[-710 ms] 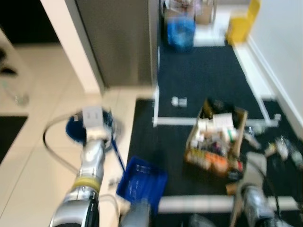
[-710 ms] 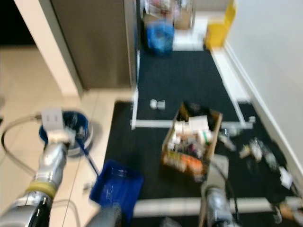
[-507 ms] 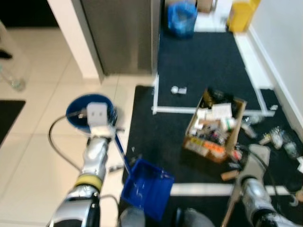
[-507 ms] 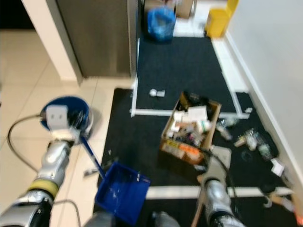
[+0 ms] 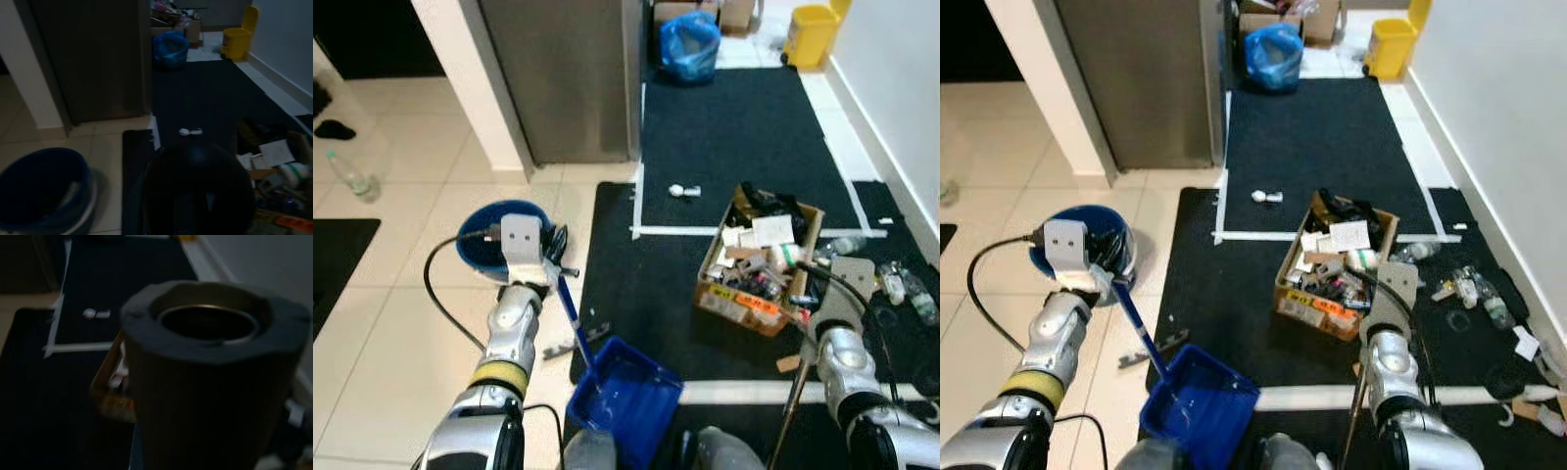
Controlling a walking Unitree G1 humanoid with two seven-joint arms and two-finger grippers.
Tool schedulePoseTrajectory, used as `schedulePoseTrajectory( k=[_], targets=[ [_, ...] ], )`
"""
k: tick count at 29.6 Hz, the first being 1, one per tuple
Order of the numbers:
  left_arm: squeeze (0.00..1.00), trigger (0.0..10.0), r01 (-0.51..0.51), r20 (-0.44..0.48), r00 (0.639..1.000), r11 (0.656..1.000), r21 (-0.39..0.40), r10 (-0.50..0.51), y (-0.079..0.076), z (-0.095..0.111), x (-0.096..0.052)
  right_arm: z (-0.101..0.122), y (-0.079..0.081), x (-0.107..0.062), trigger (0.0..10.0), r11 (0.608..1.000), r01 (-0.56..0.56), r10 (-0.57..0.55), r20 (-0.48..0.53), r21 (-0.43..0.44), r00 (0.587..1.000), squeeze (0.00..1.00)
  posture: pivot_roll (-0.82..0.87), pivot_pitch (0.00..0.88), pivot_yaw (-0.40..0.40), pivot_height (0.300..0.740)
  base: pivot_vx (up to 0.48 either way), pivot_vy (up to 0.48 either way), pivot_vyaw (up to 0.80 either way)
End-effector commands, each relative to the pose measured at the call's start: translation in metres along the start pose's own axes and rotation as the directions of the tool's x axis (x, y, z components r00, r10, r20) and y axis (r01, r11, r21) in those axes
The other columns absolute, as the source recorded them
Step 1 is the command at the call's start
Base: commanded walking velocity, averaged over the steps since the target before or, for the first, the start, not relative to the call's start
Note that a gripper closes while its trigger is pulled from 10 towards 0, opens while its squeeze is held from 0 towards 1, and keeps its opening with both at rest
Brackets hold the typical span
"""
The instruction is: Sweep floor
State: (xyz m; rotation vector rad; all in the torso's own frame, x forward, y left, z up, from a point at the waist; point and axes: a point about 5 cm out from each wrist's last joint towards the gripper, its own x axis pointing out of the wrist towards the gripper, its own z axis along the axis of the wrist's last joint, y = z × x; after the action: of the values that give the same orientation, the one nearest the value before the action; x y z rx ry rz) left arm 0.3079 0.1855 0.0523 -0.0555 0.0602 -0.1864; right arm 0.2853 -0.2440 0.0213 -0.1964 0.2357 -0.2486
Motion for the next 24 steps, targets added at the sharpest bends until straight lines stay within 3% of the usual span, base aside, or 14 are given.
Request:
schedulePoseTrajectory(
  k=[1, 7, 24],
  targets=[
    [0.0, 10.0, 0.0, 0.017, 1.0, 1.0, -0.017, 0.0, -0.001, 0.003, 0.002, 0.018, -0.005, 0.007, 10.0, 0.992, 0.026, -0.015, 0.087, -0.127, 0.996, 0.0, 0.16, 0.017, -0.02, 0.74, 0.0, -0.458, 0.0],
    [0.0, 10.0, -0.002, 0.032, 0.999, 1.0, -0.028, 0.003, 0.0, 0.005, 0.002, 0.036, 0.006, 0.014, 10.0, 0.995, 0.022, -0.006, 0.154, -0.097, 0.988, 0.0, 0.16, 0.015, -0.025, 0.74, 0.0, -0.463, 0.0],
    [0.0, 10.0, 0.011, 0.051, 0.999, 0.999, -0.031, -0.009, -0.001, 0.008, 0.003, 0.057, 0.039, 0.019, 10.0, 0.998, -0.036, 0.046, 0.213, -0.055, 0.976, 0.0, 0.16, 0.017, -0.026, 0.74, 0.0, -0.463, 0.0]
  ],
)
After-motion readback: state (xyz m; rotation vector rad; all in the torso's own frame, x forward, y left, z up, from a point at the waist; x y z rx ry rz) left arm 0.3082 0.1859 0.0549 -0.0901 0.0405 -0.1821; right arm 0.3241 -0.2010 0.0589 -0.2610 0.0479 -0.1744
